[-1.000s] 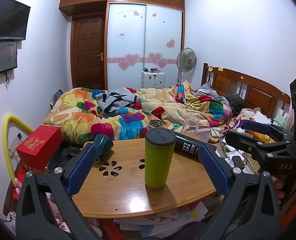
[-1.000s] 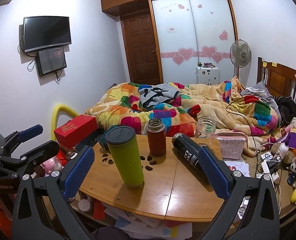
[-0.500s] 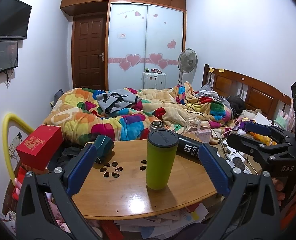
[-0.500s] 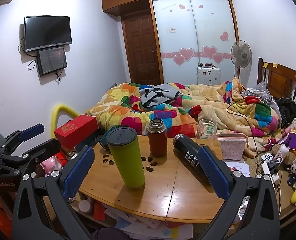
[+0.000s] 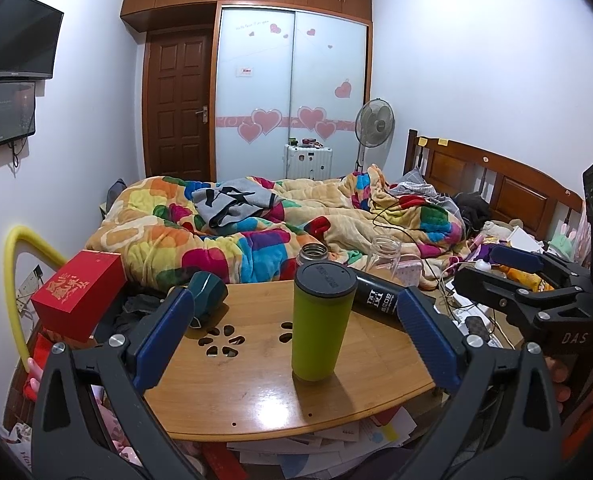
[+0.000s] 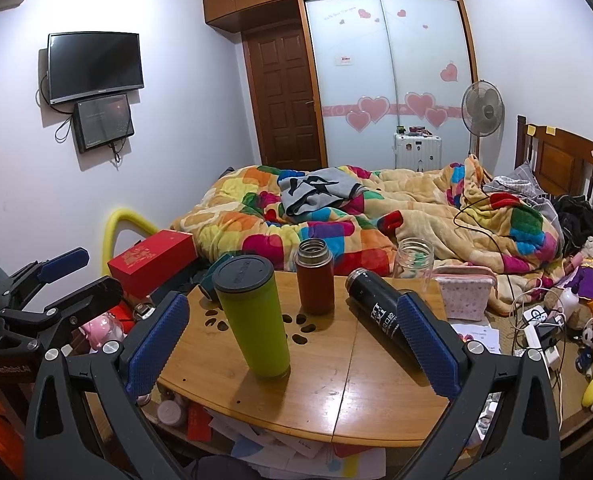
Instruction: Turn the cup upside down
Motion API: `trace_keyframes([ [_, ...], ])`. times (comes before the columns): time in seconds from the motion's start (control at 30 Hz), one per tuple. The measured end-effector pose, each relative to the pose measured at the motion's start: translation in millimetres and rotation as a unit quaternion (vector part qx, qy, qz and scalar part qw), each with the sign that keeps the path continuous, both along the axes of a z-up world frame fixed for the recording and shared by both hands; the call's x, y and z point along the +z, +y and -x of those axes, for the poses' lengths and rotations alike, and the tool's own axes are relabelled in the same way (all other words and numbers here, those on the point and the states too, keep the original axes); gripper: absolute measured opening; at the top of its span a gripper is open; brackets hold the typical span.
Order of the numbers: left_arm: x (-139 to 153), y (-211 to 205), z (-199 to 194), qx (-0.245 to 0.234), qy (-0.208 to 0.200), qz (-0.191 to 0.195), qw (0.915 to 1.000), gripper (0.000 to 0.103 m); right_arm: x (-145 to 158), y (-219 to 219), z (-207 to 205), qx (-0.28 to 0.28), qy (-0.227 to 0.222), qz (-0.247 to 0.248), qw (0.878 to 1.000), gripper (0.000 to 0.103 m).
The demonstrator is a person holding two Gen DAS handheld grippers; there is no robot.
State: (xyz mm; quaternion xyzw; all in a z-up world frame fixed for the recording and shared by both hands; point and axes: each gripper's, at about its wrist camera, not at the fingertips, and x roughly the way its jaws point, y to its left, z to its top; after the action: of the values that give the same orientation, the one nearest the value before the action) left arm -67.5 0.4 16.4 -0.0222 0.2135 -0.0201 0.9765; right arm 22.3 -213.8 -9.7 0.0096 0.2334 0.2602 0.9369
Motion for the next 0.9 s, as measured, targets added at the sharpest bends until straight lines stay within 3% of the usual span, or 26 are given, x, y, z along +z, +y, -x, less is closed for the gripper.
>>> trace_keyframes([
  [0.9,4.4,-10.2,0.7,-0.021,-0.006,0.0,0.9998,0.103,3.1,-1.9,2.9,0.0,-0.01,0.004,1.0,0.103],
])
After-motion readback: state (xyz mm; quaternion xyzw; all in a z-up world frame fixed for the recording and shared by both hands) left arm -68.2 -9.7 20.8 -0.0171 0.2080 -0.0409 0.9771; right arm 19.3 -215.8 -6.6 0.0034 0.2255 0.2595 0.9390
